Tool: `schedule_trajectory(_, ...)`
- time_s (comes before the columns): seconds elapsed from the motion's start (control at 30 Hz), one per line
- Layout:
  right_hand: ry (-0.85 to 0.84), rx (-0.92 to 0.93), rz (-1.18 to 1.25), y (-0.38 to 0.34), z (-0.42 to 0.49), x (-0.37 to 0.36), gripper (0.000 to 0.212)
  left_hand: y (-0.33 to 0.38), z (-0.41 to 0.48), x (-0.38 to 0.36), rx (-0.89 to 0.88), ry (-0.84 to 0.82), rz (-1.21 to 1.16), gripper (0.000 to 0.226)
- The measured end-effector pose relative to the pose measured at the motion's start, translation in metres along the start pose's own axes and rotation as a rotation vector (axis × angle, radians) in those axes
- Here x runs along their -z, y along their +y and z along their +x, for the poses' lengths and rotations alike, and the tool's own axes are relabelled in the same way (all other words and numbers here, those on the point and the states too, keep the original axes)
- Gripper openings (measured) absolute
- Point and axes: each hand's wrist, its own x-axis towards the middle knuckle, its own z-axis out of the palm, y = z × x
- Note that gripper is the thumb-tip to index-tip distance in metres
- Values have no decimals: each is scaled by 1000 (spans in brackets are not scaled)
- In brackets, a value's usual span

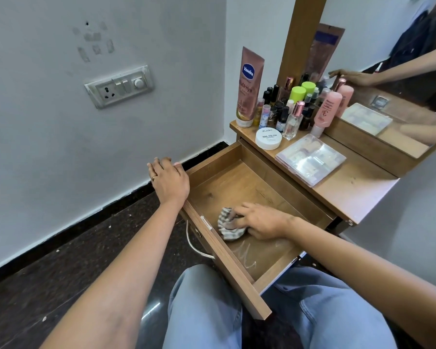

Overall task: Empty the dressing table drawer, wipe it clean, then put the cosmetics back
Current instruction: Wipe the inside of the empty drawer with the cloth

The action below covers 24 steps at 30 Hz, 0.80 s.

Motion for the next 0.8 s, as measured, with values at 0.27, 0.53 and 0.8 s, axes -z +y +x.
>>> schedule_trajectory(0.27, 100, -369, 108, 30, 40, 16, 49, 1, 0, -1, -29, 21, 37, 40)
schedule_trajectory(0.53, 78, -277, -60, -43, 76, 21, 40, -1, 1, 0, -43, 5, 71, 40)
schedule_trajectory(0.8, -3, -5, -97, -16, 6, 10, 48, -8, 7, -8, -81, 1, 110, 41)
